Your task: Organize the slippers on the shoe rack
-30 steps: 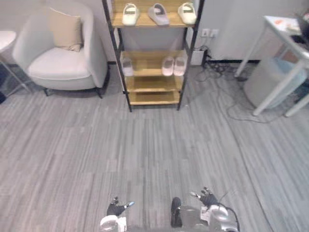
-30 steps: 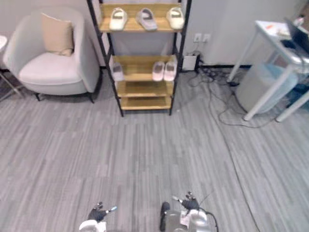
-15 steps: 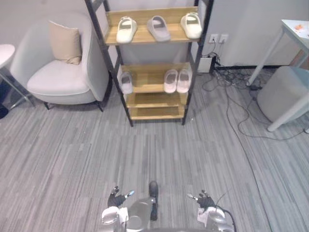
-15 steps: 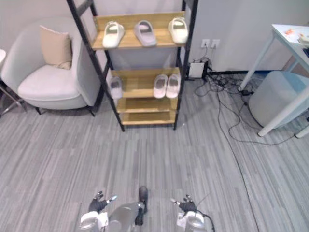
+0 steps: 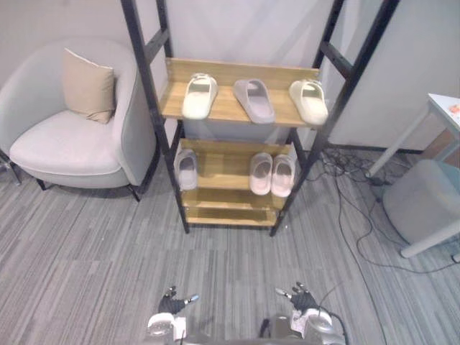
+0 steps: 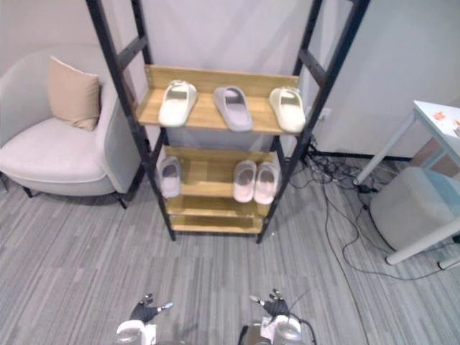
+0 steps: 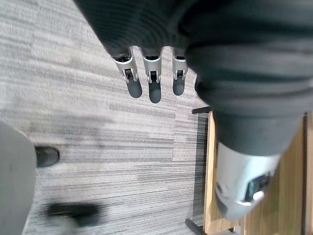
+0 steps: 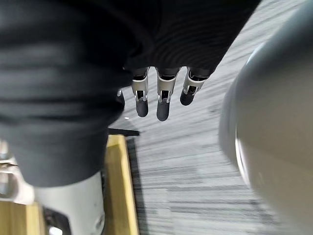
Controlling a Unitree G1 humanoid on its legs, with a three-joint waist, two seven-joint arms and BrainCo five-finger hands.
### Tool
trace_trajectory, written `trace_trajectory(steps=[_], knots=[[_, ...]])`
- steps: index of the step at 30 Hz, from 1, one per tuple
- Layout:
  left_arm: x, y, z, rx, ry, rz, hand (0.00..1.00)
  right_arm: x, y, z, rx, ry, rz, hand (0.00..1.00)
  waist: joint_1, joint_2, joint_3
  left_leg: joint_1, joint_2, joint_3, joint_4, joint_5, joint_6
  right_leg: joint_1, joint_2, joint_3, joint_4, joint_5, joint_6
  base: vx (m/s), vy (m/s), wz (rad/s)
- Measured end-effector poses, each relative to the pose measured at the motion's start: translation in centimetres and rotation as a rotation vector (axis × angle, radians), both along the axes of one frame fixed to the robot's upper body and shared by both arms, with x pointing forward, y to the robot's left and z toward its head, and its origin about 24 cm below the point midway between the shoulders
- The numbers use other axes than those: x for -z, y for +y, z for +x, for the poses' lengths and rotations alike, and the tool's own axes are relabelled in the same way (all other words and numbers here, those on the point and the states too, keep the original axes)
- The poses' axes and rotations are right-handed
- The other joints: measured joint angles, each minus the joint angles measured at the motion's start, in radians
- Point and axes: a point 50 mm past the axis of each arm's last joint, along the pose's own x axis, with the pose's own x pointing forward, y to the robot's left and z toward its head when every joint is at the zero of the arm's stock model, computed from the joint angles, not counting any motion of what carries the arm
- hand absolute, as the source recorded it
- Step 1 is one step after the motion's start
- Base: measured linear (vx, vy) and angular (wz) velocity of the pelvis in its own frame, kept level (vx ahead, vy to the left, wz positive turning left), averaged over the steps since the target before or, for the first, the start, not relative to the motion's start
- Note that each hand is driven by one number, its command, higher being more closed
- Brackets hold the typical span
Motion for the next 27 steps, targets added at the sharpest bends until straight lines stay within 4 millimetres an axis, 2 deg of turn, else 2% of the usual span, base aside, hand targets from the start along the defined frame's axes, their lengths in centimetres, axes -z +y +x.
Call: trace_trajectory(steps=[1, 2, 3, 4, 5, 6, 7, 8, 10, 12, 13, 14, 15, 16, 18, 19, 23, 27], knots=[[0.1, 0.1, -0.2, -0.020, 0.002, -0.003, 0.00, 0.1, 0.0, -0.3, 0.004, 0.007, 0.000, 0.00, -0.004, -0.007, -0.004, 0.025, -0.001, -0.034, 0.024, -0.049, -0.011, 0.003, 0.007, 0.013, -0.022, 0.118, -0.052, 0.57, -0.203, 0.58], [0.2, -0.6, -0.5, -0.043, 0.008, -0.028, 0.00, -0.1, -0.4, 0.1, 0.004, -0.003, -0.010, 0.00, -0.003, 0.024, -0.005, 0.032, 0.038, -0.060, 0.061, -0.082, -0.015, 0.017, 0.025, -0.019, 0.008, 0.123, -0.056, 0.57, -0.203, 0.57], [0.2, -0.7, -0.6, -0.051, 0.007, -0.033, 0.00, -0.1, -0.5, 0.1, 0.004, -0.003, -0.011, 0.00, -0.001, 0.029, -0.005, 0.027, 0.044, -0.060, 0.078, -0.083, -0.017, 0.023, 0.027, -0.025, 0.008, 0.108, -0.068, 0.64, -0.246, 0.53], [0.2, -1.0, -0.6, -0.079, -0.003, -0.048, 0.00, -0.1, -0.5, 0.1, 0.004, -0.007, -0.013, 0.00, -0.001, 0.045, -0.004, -0.026, 0.063, -0.065, 0.202, -0.087, -0.024, 0.048, 0.034, -0.057, -0.007, 0.078, -0.072, 0.49, -0.212, 0.58], [0.0, -0.9, -0.2, -0.106, -0.019, -0.054, 0.00, -0.3, -0.6, 0.2, 0.003, -0.017, -0.017, 0.00, -0.004, 0.056, 0.003, -0.127, 0.079, -0.037, 0.439, -0.083, -0.030, 0.093, 0.036, -0.077, -0.029, 0.051, -0.078, 0.49, -0.212, 0.63], [0.0, -0.9, -0.2, -0.116, -0.021, -0.056, 0.00, -0.3, -0.7, 0.3, 0.003, -0.021, -0.020, 0.00, -0.006, 0.063, 0.007, -0.160, 0.090, -0.022, 0.523, -0.071, -0.048, 0.111, 0.041, -0.084, -0.039, 0.043, -0.079, 0.46, -0.186, 0.46], [0.0, -0.9, -0.5, -0.139, -0.023, -0.062, 0.00, -0.4, -0.7, 0.4, -0.005, -0.022, -0.023, 0.00, 0.003, 0.072, 0.021, -0.256, 0.156, 0.042, 0.759, -0.065, -0.067, 0.180, 0.057, -0.098, -0.061, 0.016, -0.094, 0.43, -0.139, 0.27], [-0.2, -0.7, -0.2, -0.136, -0.043, -0.054, 0.00, -0.2, -0.3, 0.1, -0.004, -0.011, -0.012, 0.00, 0.008, 0.073, 0.026, -0.293, 0.206, 0.096, 0.843, -0.091, -0.061, 0.247, 0.059, -0.106, -0.070, -0.011, -0.100, 0.43, -0.139, 0.21], [-0.3, -0.5, -0.2, -0.134, -0.050, -0.048, 0.00, -0.1, 0.1, -0.2, 0.006, -0.005, -0.002, 0.00, 0.012, 0.055, 0.028, -0.327, 0.226, 0.121, 0.832, -0.115, -0.061, 0.298, 0.050, -0.107, -0.084, -0.027, -0.099, 0.30, -0.077, 0.04], [-0.5, -0.4, -0.1, -0.123, -0.063, -0.040, 0.00, 0.0, 0.3, -0.3, 0.021, -0.002, 0.005, 0.00, 0.015, 0.048, 0.028, -0.393, 0.217, 0.122, 0.625, -0.130, -0.077, 0.345, 0.004, -0.090, -0.103, -0.050, -0.070, 0.40, 0.002, -0.18], [-0.5, -0.5, 0.0, -0.116, -0.064, -0.039, 0.00, 0.0, 0.2, -0.3, 0.027, -0.003, 0.003, 0.00, 0.013, 0.053, 0.025, -0.402, 0.215, 0.111, 0.505, -0.108, -0.088, 0.351, -0.006, -0.082, -0.102, -0.059, -0.054, 0.32, 0.118, -0.23], [-0.4, -0.8, 0.0, -0.103, -0.056, -0.043, 0.00, -0.1, -0.1, -0.4, 0.036, -0.003, -0.003, 0.00, 0.013, 0.067, 0.017, -0.402, 0.213, 0.075, 0.344, -0.006, -0.095, 0.352, -0.005, -0.071, -0.096, -0.073, -0.031, 0.24, 0.178, -0.22], [-0.4, -0.9, 0.0, -0.101, -0.053, -0.046, 0.00, 0.0, -0.1, -0.5, 0.039, -0.002, -0.004, 0.00, 0.014, 0.070, 0.014, -0.395, 0.209, 0.050, 0.318, 0.069, -0.125, 0.350, -0.004, -0.057, -0.082, -0.088, -0.012, 0.21, 0.188, -0.20], [-0.4, -0.5, 0.0, -0.095, -0.049, -0.035, 0.00, 0.0, 0.0, -0.7, 0.041, 0.001, -0.001, 0.00, 0.013, 0.055, -0.001, -0.377, 0.192, 0.055, 0.303, 0.069, -0.121, 0.356, -0.022, -0.043, -0.081, -0.094, -0.002, 0.20, 0.195, -0.17], [-0.3, 0.4, -0.3, -0.094, -0.039, -0.010, 0.00, 0.3, 1.2, -1.3, 0.043, 0.016, 0.031, 0.00, 0.018, 0.008, -0.026, -0.346, 0.160, 0.090, 0.266, 0.062, -0.106, 0.364, -0.062, -0.031, -0.087, -0.108, 0.020, 0.19, 0.165, -0.18], [-0.3, 0.7, -0.5, -0.094, -0.030, -0.004, 0.00, 0.4, 1.6, -1.5, 0.042, 0.022, 0.042, 0.00, 0.020, -0.005, -0.035, -0.329, 0.149, 0.101, 0.249, 0.062, -0.103, 0.371, -0.073, -0.025, -0.096, -0.107, 0.022, 0.14, 0.112, -0.19], [0.1, 1.0, -1.1, -0.072, 0.005, 0.010, 0.00, 0.7, 2.3, -2.1, 0.033, 0.047, 0.056, 0.00, 0.019, -0.027, -0.063, -0.262, 0.109, 0.125, 0.169, 0.074, -0.082, 0.418, -0.102, -0.005, -0.160, -0.090, 0.047, 0.12, 0.096, -0.18], [0.2, 0.9, -1.3, -0.047, 0.020, 0.014, 0.00, 0.9, 2.2, -2.4, 0.029, 0.061, 0.054, 0.00, 0.019, -0.027, -0.075, -0.234, 0.098, 0.127, 0.108, 0.101, -0.077, 0.423, -0.106, -0.001, -0.177, -0.086, 0.047, 0.03, 0.015, -0.02]])
